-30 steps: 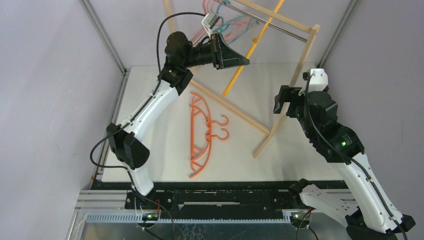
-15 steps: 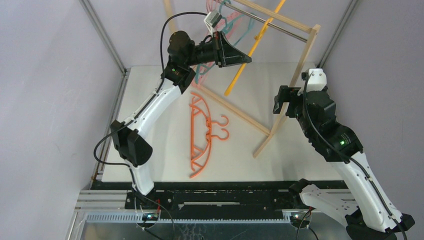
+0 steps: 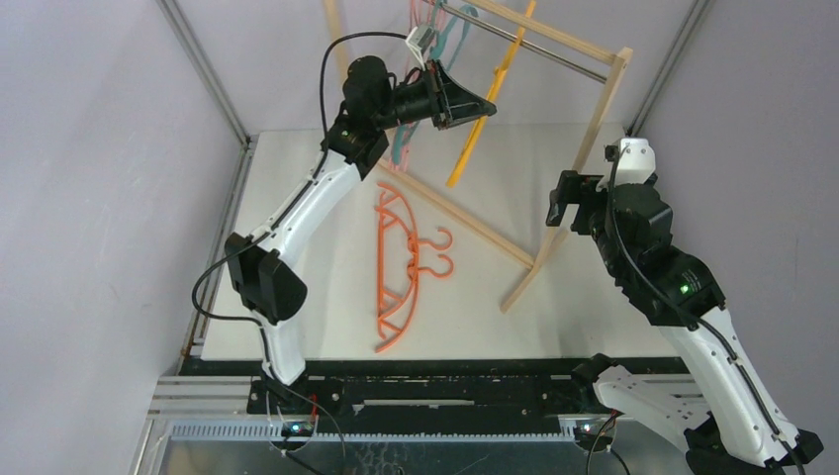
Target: Organize the hangers
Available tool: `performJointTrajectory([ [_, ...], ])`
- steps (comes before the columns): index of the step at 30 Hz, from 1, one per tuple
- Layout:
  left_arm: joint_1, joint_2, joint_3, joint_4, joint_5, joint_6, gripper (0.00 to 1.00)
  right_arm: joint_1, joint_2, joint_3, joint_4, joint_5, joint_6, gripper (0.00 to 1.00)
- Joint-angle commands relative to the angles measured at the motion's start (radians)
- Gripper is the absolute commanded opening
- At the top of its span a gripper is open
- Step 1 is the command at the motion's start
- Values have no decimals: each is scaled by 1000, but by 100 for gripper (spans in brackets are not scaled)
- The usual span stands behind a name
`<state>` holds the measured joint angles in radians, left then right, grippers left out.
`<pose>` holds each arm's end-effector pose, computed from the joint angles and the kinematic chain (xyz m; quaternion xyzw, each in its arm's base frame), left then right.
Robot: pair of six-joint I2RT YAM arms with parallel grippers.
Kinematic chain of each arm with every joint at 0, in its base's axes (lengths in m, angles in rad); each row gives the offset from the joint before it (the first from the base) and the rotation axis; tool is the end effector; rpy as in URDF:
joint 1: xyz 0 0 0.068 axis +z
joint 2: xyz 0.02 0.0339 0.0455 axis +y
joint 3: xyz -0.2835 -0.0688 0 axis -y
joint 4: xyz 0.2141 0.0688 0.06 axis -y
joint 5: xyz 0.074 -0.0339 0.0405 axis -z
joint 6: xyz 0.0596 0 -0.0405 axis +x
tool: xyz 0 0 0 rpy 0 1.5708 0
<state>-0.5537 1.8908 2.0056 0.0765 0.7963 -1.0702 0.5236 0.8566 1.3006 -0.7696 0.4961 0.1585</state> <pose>0.3421 -0.2616 0.4887 0.1394 0.6435 -0.6857 0.3102 0.1195 0.0363 0.4334 -0.0022 0.8004 0.0011 0.5994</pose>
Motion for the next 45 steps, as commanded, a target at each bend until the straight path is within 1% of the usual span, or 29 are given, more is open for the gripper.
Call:
performJointTrajectory([
  [1,38,-39,25,-80,-81,71,0,-7,-3,2,14,11,-17,100],
  [4,62,-60,-9,-81,-91,77,0,-7,-2,1,12,8,-14,100],
  [9,144,-90,-53,-82,-110,88,1,-8,2,1,16,3,-17,100],
  [12,178,-94,-45,-96,-112,101,5,-9,7,1,21,-2,-16,100],
  [15,195,-73,-7,-117,-83,115,8,-9,11,2,27,-10,-17,100],
  [16,195,-69,2,-122,-77,121,10,-10,13,2,28,-11,-17,100],
  [19,193,-70,9,-125,-60,139,21,-10,14,2,32,-12,-16,100],
  [23,195,-74,10,-141,-45,168,41,-10,17,1,30,-14,-13,100],
  [24,195,-77,10,-147,-40,179,53,-10,18,2,30,-14,-13,100],
  [26,196,-86,11,-164,-40,208,62,-10,20,1,28,-15,-11,100],
  [30,195,-114,8,-235,-54,297,84,-10,25,0,21,-14,-9,100],
  [33,194,-149,-16,-268,-60,356,98,-9,31,2,17,-20,-6,100],
  [34,194,-166,-34,-271,-65,372,99,-10,33,1,16,-23,-5,100],
  [39,194,-264,-123,-310,-98,486,100,-10,39,0,14,-35,-1,100],
  [45,195,-373,-200,-399,-146,625,100,-10,42,1,15,-50,1,100],
])
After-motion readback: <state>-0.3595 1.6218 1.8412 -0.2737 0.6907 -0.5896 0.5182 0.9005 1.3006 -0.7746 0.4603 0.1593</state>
